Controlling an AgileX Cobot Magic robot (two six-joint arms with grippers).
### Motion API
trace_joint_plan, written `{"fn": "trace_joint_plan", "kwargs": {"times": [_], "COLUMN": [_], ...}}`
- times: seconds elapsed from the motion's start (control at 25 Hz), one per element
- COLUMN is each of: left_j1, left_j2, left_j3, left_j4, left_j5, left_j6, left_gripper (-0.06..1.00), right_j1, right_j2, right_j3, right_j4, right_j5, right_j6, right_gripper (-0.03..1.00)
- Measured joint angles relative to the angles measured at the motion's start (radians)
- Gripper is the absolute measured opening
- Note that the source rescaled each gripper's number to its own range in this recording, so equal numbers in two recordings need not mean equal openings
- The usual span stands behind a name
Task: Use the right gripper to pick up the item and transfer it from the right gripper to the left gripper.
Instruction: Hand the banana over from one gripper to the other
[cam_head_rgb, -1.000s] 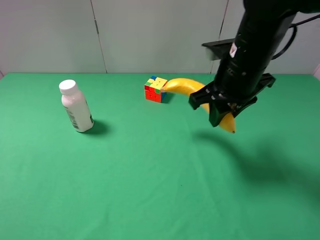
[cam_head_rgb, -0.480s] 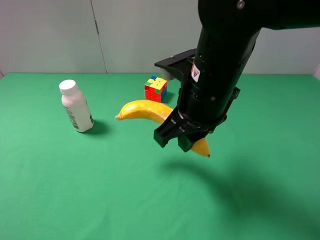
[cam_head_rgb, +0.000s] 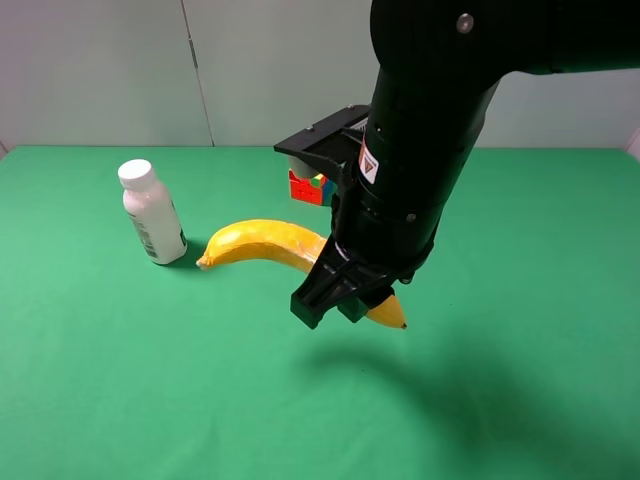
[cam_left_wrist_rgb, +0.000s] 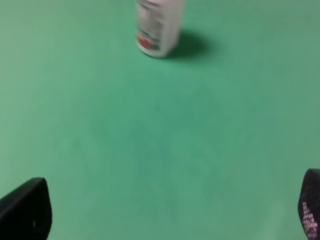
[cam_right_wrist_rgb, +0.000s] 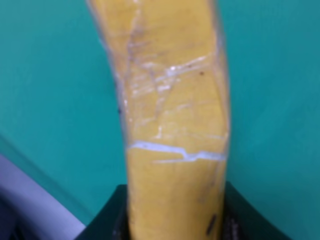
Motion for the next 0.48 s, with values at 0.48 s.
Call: {"fn": "trace_joint_plan", "kwargs": {"times": [0.48], "left_j1": [-0.099], "left_j2": [0.469], "left_j3": [-0.222], "left_j4": [-0.133], "left_j5": [-0.003], "left_j6": [0.397], "left_gripper": [0.98], "right_j1": [0.0], "right_j2": [0.002], "right_j3": [-0.087], "right_j4": [-0.045], "right_j5": [0.009], "right_j6": [-0.049], "right_gripper": [0.0]}}
